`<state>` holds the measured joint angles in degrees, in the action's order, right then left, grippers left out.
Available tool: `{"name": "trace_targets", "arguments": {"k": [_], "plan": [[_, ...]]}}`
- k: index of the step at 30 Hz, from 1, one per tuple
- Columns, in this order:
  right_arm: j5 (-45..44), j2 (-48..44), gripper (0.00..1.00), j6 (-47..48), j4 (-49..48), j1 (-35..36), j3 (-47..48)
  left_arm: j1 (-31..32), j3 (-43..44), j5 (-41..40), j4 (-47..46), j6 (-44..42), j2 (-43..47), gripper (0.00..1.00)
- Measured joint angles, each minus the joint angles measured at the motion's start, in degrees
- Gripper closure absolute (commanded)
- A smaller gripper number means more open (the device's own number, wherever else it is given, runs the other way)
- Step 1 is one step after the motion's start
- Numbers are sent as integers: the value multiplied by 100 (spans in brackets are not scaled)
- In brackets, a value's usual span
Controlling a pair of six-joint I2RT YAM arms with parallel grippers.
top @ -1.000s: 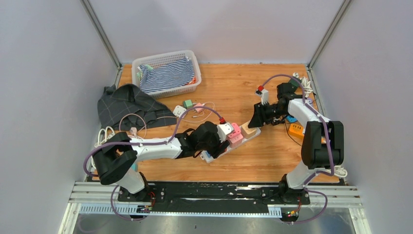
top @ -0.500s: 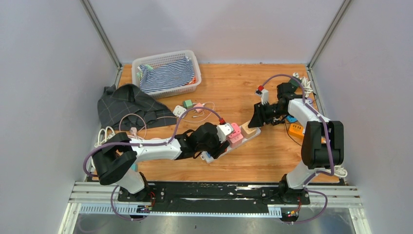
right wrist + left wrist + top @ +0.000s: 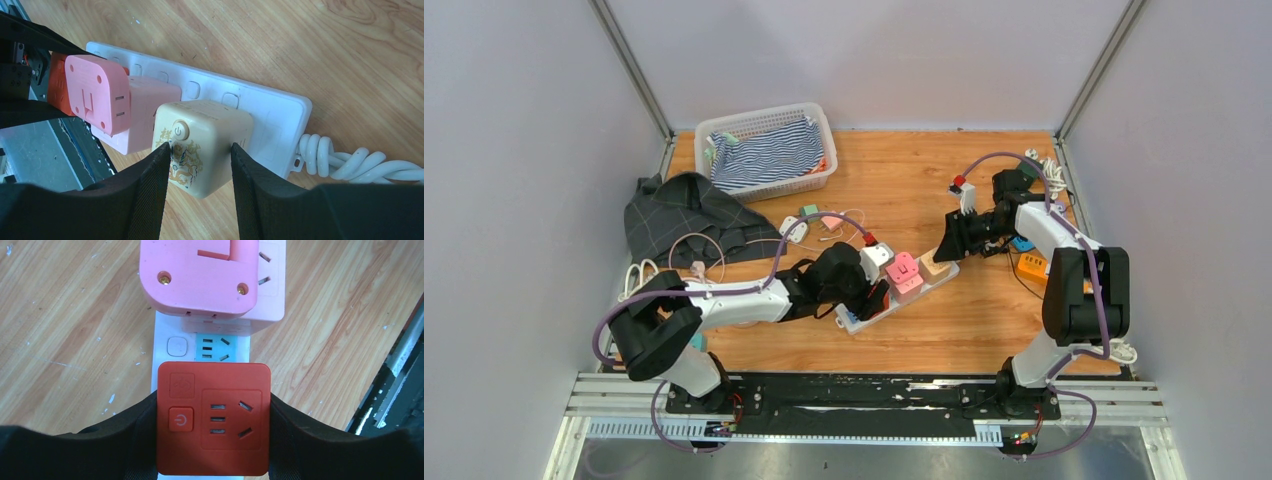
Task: Pull the plug off the socket
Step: Remove the plug from the socket.
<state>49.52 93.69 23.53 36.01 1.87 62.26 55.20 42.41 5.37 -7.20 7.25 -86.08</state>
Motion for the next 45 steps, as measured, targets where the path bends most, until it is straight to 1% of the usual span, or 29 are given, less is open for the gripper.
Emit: {"name": "trace_targets", "arguments": {"k": [7, 12, 15, 18, 22, 27, 32, 36, 45], "plan": [[4, 13, 52, -7, 7, 2, 13, -175, -13, 378, -9, 374, 33, 100], [9, 22, 52, -13, 7, 2, 15, -170, -13, 433, -9, 365, 33, 100], [9, 22, 52, -13, 9, 2, 15, -31, -13, 197, -15, 229, 31, 100], [7, 24, 52, -15, 11, 2, 17, 195, -15, -203, -35, 35, 11, 100], [7, 26, 52, -15, 13, 2, 20, 350, -15, -627, -142, -26, -52, 100], [7, 28, 52, -15, 15, 2, 22, 352, -15, -675, -153, 90, -57, 100], [7, 31, 52, -15, 17, 2, 26, 197, -31, -428, -142, 247, -33, 100], [7, 31, 52, -13, 20, 2, 26, 199, -55, -442, -168, 238, -22, 100], [7, 61, 52, -13, 52, 2, 55, 474, 33, -964, -61, 87, -70, 100]]}}
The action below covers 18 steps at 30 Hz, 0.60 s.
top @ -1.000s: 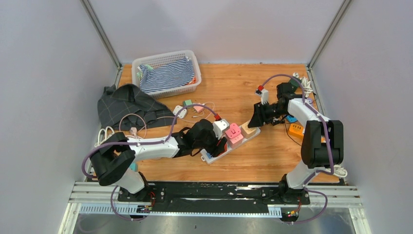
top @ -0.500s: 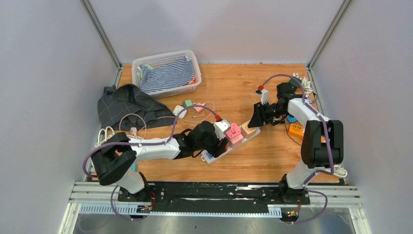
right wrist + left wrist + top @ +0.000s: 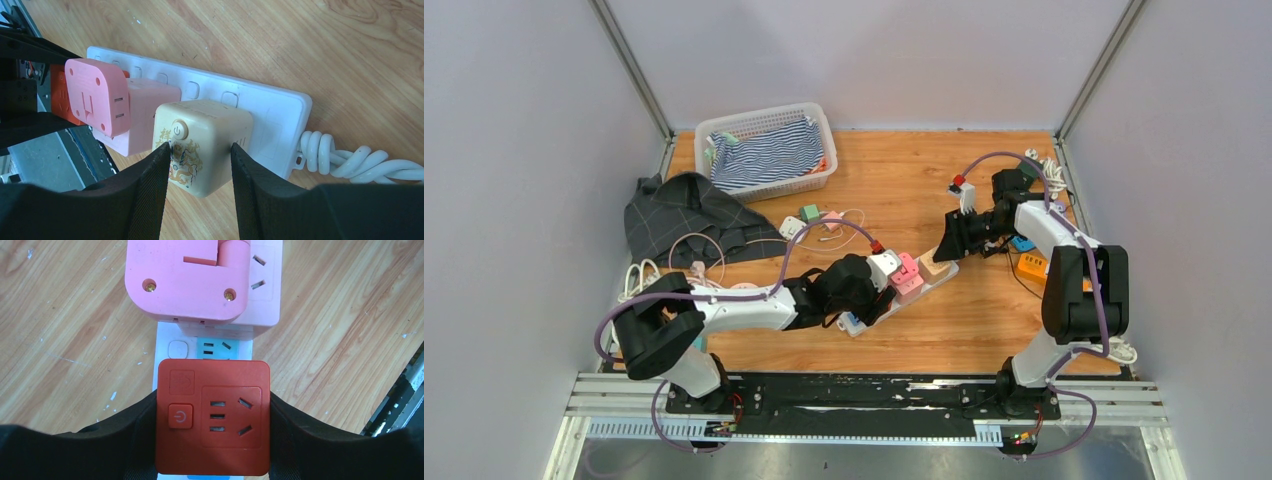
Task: Pull the plug off the socket
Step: Remove the plug from the socket.
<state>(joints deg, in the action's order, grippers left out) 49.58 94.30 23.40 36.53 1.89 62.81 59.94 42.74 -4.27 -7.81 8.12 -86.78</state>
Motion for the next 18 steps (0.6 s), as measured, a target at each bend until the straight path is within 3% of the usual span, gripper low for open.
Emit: {"name": "trace_targets", "arguments": {"k": [13, 18], "plan": [[0, 11, 52, 2, 24, 0, 17, -402, 11, 780, 98, 219, 39, 100], [-2, 11, 52, 2, 31, 0, 20, -254, 17, 581, 101, 66, 35, 100]]}}
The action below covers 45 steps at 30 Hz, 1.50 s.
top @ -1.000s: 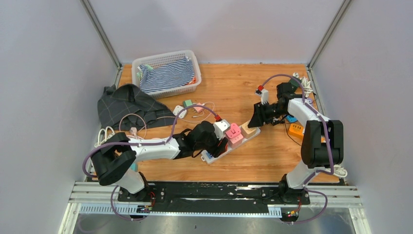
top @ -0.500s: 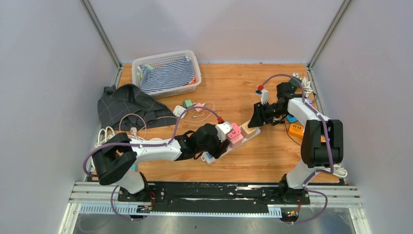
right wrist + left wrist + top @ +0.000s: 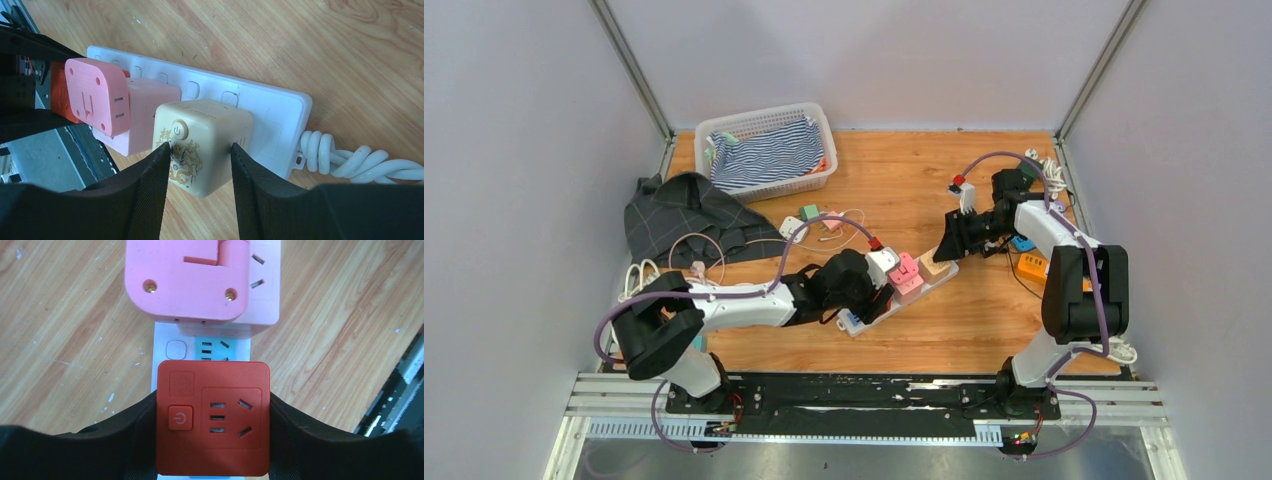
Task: Pull the plug off the socket
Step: Remove the plug from the socket.
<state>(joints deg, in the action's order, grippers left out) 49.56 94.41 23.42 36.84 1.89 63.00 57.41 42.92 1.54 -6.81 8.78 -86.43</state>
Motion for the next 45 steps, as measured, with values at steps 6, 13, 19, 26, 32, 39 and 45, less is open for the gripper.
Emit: {"name": "trace_targets", "arguments": {"k": [6, 13, 19, 26, 32, 39, 45], "plan": [[2, 13, 52, 2, 9, 0, 9, 389, 313, -758, 337, -299, -203, 100], [2, 26, 52, 0, 20, 0, 20, 439, 588, -887, 737, -293, -326, 100], [2, 26, 52, 0, 22, 0, 20, 186, 398, -402, 549, -144, -188, 100], [2, 26, 52, 0, 24, 0, 20, -28, 304, -7, 474, -31, -116, 100], [4, 26, 52, 0, 28, 0, 20, 348, 417, -699, 612, -319, -184, 100], [4, 33, 52, 0, 28, 0, 22, 461, 568, -901, 791, -380, -269, 100], [9, 35, 52, 0, 28, 0, 22, 225, 391, -435, 601, -212, -138, 100]]}}
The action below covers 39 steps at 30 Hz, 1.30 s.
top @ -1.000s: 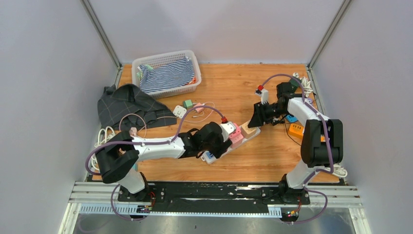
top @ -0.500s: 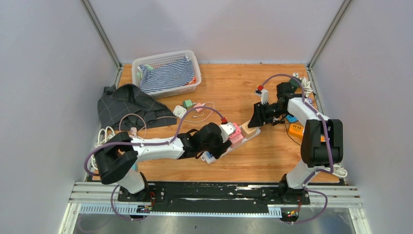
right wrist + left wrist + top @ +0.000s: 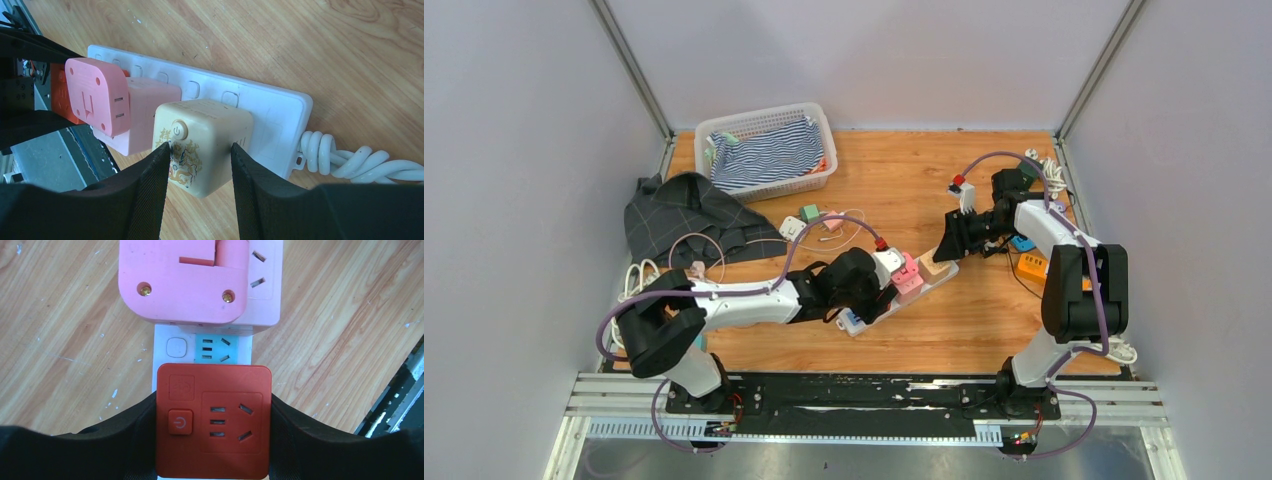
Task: Pull the plug off the socket
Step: Remove the plug from the socket.
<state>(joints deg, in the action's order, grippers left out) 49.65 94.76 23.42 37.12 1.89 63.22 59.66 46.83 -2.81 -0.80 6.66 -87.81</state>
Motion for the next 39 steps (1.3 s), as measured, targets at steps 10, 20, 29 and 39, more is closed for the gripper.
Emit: {"name": "trace_targets", "arguments": {"k": [10, 20, 29, 39], "plan": [[2, 2, 52, 0, 2, 0, 0, 142, 17, -195, 76, -48, 20, 100], [4, 2, 52, 0, 2, 0, 0, 323, 168, -577, 293, -146, -50, 100], [11, 2, 52, 0, 7, 0, 0, -24, -57, 46, 90, 127, 142, 100], [37, 24, 52, 0, 11, 2, 2, 361, 9, -660, 201, -210, 114, 100]]}}
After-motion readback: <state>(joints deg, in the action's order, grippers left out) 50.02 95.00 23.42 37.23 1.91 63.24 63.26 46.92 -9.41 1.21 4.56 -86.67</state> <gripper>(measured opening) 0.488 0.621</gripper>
